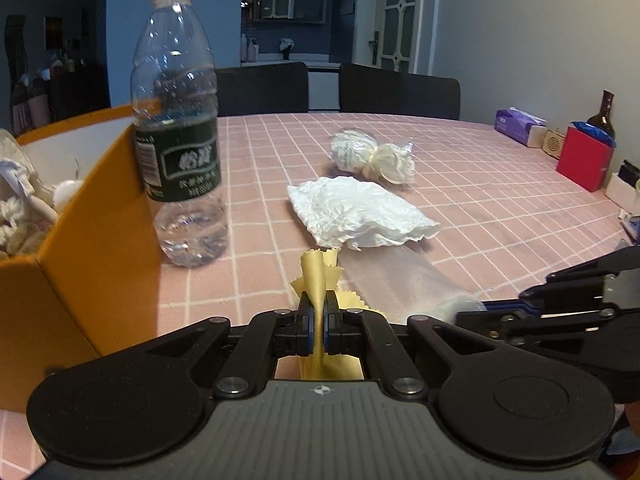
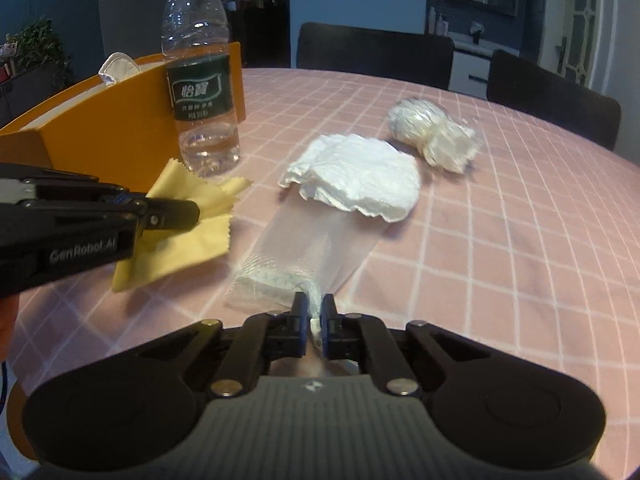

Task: Organize soft objects
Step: 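Grasp the yellow cloth with the left tool while the right tool grasps the clear mesh bag, then carry the cloth with the left tool while the right tool carries the mesh bag to the box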

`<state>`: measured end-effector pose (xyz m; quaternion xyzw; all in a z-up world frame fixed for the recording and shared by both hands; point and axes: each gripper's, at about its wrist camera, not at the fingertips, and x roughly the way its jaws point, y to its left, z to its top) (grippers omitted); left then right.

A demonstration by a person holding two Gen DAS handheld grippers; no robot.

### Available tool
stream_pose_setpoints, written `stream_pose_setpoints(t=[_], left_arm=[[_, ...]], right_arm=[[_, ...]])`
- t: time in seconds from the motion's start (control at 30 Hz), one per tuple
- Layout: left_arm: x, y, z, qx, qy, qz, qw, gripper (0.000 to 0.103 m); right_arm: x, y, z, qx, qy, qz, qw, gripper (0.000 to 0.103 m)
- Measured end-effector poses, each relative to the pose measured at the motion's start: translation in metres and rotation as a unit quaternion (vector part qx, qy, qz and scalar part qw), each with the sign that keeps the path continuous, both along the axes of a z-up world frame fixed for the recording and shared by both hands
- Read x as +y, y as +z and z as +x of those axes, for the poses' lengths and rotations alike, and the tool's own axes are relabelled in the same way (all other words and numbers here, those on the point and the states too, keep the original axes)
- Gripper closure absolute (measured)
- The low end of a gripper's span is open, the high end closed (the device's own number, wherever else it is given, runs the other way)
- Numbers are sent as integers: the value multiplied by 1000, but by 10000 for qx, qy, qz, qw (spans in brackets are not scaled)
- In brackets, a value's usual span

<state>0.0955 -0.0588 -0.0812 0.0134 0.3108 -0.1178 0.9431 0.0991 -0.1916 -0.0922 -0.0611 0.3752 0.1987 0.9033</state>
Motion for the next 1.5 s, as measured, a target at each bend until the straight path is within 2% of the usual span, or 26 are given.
stream_pose_setpoints(t=[0.13, 0.2, 0.23, 0.27, 0.3, 0.37, 0.4, 0.43, 0.6, 0.7, 0.83, 0.9, 0.97, 1.0, 1.07, 1.1, 1.13, 1.17, 1.2, 1.23, 1.37, 1.5], left_arm=[[-6, -3, -6, 85, -141, -121, 9998, 99], [-7, -6, -6, 123, -166, -173, 9996, 99], [-7, -7, -6, 142, -164, -187, 9996, 99], [-7, -8, -6, 158, -155, -200, 9996, 99], [-6, -8, -5, 174, -150, -216, 9995, 99], [-7, -9, -5, 187, -127, -262, 9994, 99], [-7, -9, -5, 172, -97, -255, 9995, 99], [-6, -8, -5, 138, -58, -238, 9996, 99], [2, -2, -6, 19, 181, -115, 9998, 99], [4, 0, -7, -18, 245, -94, 9997, 99], [6, -1, -6, 17, 311, -83, 9995, 99], [7, -4, -5, 74, 318, -101, 9994, 99], [6, -7, -5, 116, 288, -114, 9995, 99], [5, -8, -5, 136, 268, -133, 9995, 99], [4, -8, -5, 152, 236, -152, 9995, 99], [4, -8, -5, 155, 229, -155, 9995, 99], [4, -8, -5, 157, 220, -163, 9995, 99], [4, -8, -6, 158, 210, -173, 9995, 99], [4, -7, -6, 157, 201, -179, 9995, 99], [3, -7, -7, 149, 185, -184, 9995, 99], [1, 0, -15, 65, 79, -241, 9997, 99], [2, 10, -25, -7, -31, -349, 9994, 99]], right_arm=[[-20, 3, -20, 134, -174, -80, 9997, 97], [-26, 4, -27, 158, -259, -61, 9995, 88], [-27, 5, -29, 157, -303, -33, 9994, 77], [-28, 6, -30, 166, -342, 24, 9993, 59], [-27, 8, -30, 149, -366, 100, 9992, 53], [-22, 10, -27, 126, -402, 189, 9989, 31], [-19, 10, -24, 110, -420, 228, 9988, 25], [-16, 9, -20, 98, -440, 270, 9986, 15], [-3, 4, 4, 309, -604, 585, 9960, 6], [6, 1, 17, 467, -581, 864, 9935, 5], [14, -6, 24, 468, -580, 847, 9936, 6], [18, -7, 22, 290, -502, 658, 9961, 14], [24, -7, 18, 70, -402, 396, 9984, 30], [26, -8, 16, -21, -369, 263, 9990, 34], [28, -8, 14, -180, -306, 45, 9994, 52], [27, -9, 13, -243, -299, -21, 9993, 55], [24, -8, 13, -250, -274, 7, 9993, 64], [22, -8, 12, -268, -263, -6, 9993, 80], [21, -7, 12, -286, -262, -41, 9992, 89], [19, -7, 11, -282, -273, -79, 9992, 103], [7, -2, 8, -56, -295, 159, 9994, 103], [1, 15, -11, -54, -204, 318, 9993, 103]])
